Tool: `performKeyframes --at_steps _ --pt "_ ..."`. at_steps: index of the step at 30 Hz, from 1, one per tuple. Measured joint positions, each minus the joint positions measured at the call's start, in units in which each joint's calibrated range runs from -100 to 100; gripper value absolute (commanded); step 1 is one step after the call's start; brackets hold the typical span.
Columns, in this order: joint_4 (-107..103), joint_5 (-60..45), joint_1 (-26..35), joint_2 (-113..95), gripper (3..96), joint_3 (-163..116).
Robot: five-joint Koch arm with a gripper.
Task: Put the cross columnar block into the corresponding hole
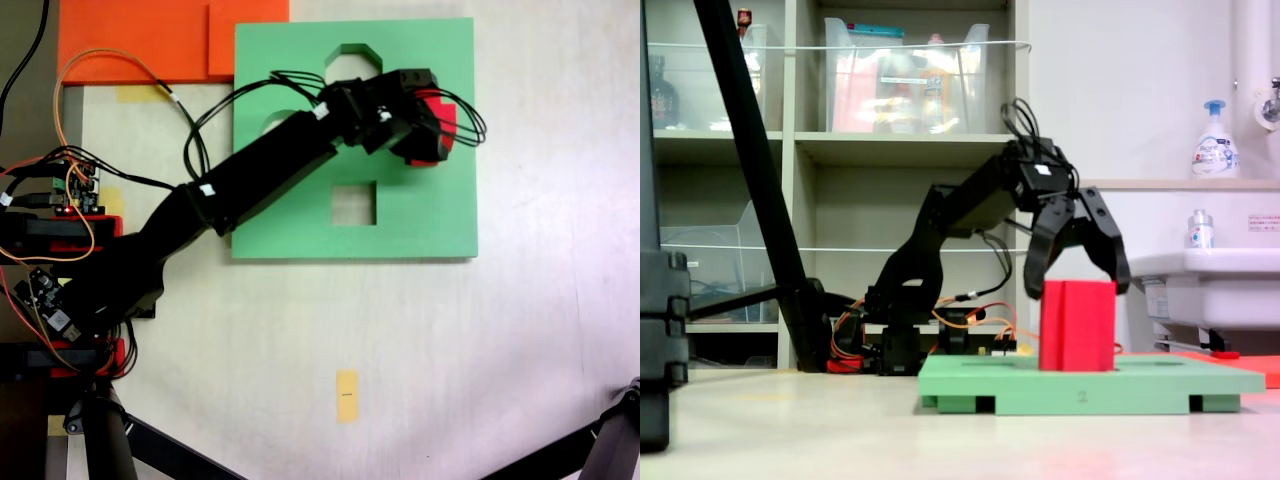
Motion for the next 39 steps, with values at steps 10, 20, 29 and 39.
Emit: performKeyframes --at_steps 10,20,29,39 --pt "1.96 1.86 0.98 3.42 42.1 -0.39" --pt "1.86 2.3 1.17 3.83 53.6 -0.49" --pt "-4.31 3.27 1.42 4.38 94.3 -0.39" --pt "-13.31 -10.01 -0.63 -35.57 80.0 -0.39"
